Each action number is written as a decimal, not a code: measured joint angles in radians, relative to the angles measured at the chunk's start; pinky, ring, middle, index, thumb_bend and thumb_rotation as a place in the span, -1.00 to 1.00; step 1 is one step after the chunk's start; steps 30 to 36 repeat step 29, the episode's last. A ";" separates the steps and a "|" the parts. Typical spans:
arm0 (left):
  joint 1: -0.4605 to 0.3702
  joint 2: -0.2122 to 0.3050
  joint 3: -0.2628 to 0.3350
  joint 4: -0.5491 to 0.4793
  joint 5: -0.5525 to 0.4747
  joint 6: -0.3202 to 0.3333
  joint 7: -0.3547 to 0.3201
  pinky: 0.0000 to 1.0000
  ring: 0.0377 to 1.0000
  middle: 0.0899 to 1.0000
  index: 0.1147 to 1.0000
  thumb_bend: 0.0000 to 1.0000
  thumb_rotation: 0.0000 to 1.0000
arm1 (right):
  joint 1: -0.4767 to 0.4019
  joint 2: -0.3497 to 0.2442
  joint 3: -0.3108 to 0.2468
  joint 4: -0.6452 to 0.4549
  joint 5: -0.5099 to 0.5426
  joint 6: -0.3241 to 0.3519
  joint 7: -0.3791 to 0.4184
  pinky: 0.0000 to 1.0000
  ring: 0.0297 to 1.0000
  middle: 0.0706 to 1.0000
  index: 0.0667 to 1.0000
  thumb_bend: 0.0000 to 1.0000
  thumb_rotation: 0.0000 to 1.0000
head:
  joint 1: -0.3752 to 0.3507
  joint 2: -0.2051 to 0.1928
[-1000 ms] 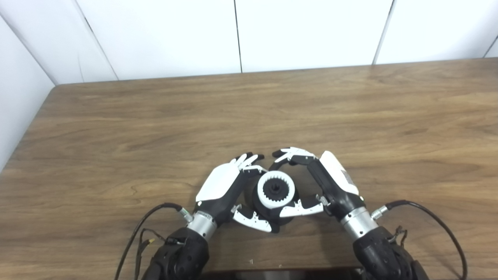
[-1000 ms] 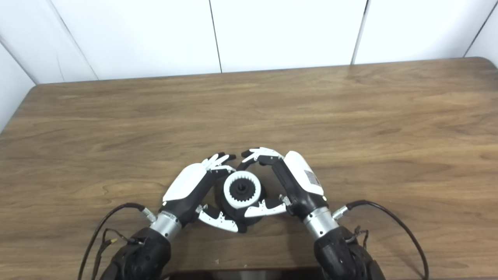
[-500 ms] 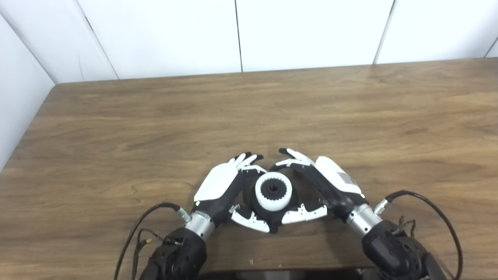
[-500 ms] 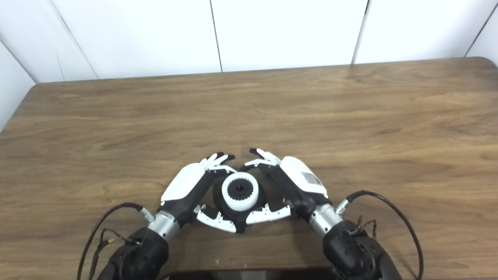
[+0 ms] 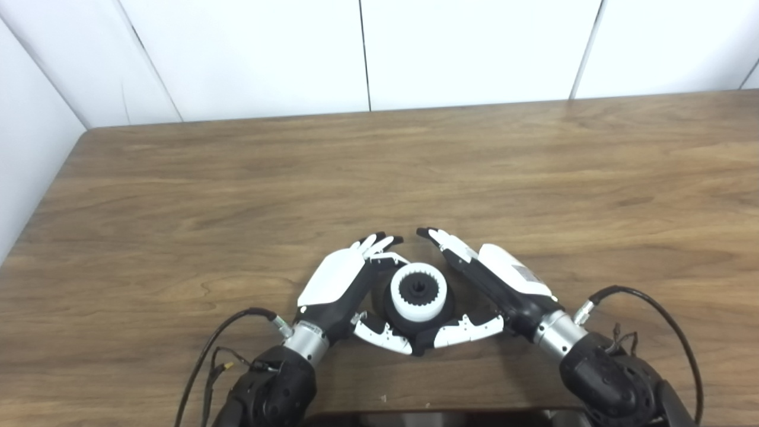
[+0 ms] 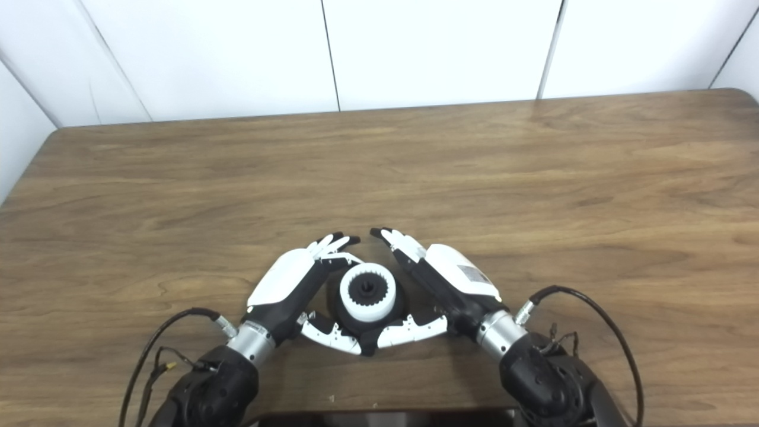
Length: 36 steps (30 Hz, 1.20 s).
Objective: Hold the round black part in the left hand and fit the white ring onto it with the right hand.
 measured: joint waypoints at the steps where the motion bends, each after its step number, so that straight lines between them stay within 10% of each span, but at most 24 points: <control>1: 0.000 0.000 0.000 0.000 0.000 0.000 0.000 1.00 1.00 0.89 0.09 0.85 -0.49 | -0.001 -0.001 -0.001 0.000 0.002 0.000 0.001 0.76 1.00 1.00 1.00 1.00 0.16 | 0.000 0.000; 36: 0.000 0.007 0.013 0.001 -0.008 -0.005 0.001 0.98 0.99 0.88 0.08 0.86 -0.44 | 0.029 -0.043 -0.074 -0.004 0.090 -0.028 -0.016 0.70 1.00 1.00 1.00 1.00 0.14 | -0.020 -0.002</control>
